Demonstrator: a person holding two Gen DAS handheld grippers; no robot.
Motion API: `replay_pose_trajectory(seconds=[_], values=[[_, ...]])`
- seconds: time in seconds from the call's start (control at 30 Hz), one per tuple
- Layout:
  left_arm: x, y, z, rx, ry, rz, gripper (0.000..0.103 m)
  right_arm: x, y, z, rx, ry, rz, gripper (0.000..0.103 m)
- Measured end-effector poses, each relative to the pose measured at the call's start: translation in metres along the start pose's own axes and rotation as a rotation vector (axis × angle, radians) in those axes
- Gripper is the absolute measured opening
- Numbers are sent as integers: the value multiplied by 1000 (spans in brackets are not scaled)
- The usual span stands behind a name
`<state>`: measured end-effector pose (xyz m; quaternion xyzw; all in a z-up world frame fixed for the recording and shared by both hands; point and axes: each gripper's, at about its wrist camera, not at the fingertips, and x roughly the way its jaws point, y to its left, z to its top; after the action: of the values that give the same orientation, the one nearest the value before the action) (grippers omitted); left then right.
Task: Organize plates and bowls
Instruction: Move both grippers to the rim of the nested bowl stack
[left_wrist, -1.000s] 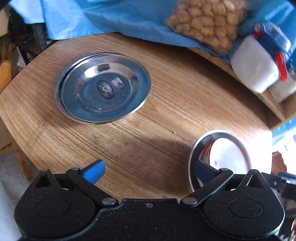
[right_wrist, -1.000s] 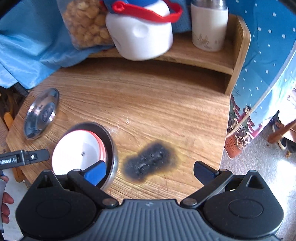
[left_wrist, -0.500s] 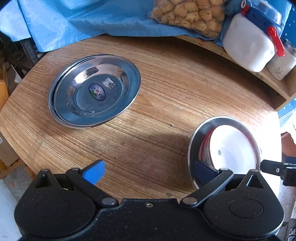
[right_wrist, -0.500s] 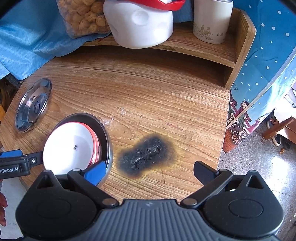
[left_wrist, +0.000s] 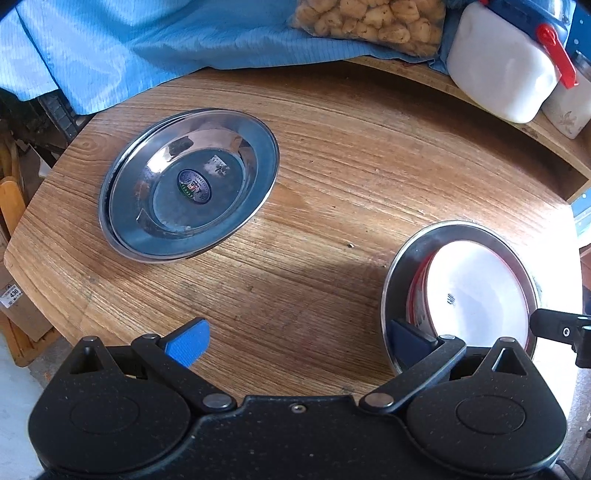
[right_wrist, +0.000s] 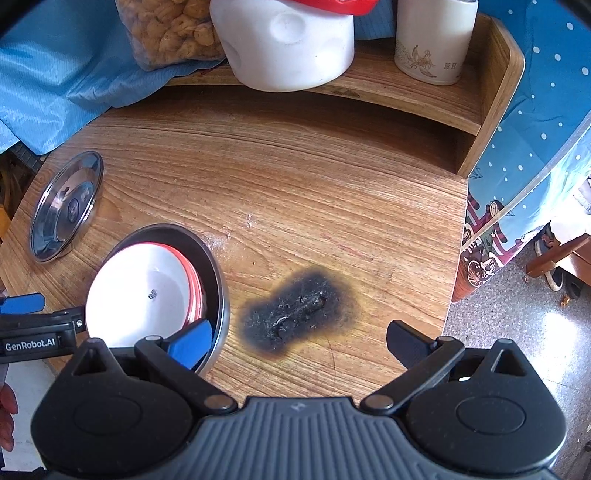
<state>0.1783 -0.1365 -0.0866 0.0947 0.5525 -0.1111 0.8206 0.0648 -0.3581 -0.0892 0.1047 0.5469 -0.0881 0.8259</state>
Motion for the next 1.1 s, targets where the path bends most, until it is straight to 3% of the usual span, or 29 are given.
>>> replay_pose_trajectory(seconds=[0.77,1.1], values=[[-2,-15,1,145,-24,59,102,6,29,3,-196,-23,-132,103],[-3,-20,0,189,-37,75,102,8,27,5,-191,-21,-131,103]])
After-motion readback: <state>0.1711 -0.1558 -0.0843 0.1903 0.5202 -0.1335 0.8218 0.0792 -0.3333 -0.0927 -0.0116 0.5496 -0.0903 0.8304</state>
